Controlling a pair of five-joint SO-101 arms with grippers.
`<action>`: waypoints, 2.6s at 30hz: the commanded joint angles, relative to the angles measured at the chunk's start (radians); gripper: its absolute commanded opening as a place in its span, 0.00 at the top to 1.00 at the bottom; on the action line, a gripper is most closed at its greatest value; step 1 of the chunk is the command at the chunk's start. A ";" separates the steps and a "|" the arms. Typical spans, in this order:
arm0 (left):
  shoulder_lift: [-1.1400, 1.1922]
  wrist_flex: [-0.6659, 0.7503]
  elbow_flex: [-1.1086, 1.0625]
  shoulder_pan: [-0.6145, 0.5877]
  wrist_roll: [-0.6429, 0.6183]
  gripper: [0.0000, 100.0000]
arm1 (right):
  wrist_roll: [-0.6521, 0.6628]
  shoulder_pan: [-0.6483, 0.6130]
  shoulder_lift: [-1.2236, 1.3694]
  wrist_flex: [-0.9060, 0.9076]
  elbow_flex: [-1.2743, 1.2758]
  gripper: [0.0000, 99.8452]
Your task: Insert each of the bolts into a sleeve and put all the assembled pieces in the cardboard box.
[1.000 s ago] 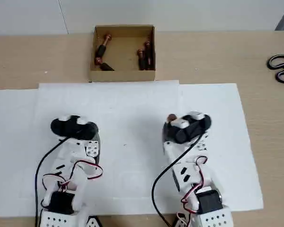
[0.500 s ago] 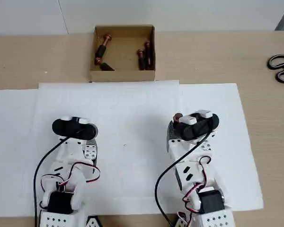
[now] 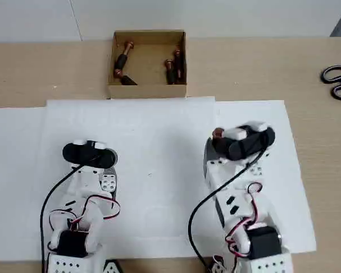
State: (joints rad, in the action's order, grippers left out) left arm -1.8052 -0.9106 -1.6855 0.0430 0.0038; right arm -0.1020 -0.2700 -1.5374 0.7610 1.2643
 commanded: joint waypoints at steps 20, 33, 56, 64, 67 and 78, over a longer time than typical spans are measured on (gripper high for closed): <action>-0.011 0.002 0.010 0.003 -0.002 0.99 | -0.077 -0.001 1.538 -0.351 -1.215 1.00; -0.011 0.002 0.010 0.003 -0.002 0.99 | -0.083 -0.050 2.184 -0.417 -1.973 1.00; -0.011 0.002 0.010 0.003 -0.002 0.99 | -0.140 -0.071 2.473 -0.291 -2.199 0.89; -0.011 0.002 0.010 0.003 -0.002 0.99 | -0.114 -0.070 2.462 -0.259 -2.199 0.75; -0.011 0.002 0.010 0.003 -0.002 0.99 | -0.112 -0.068 2.460 -0.259 -2.199 0.76; -0.011 0.002 0.010 0.003 -0.002 0.99 | -0.114 -0.061 2.288 -0.027 -2.199 0.88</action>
State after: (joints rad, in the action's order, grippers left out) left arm -1.8052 -0.9106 -1.6855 0.0430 0.0038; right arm -0.2294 -0.3406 0.8454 0.6966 -0.8853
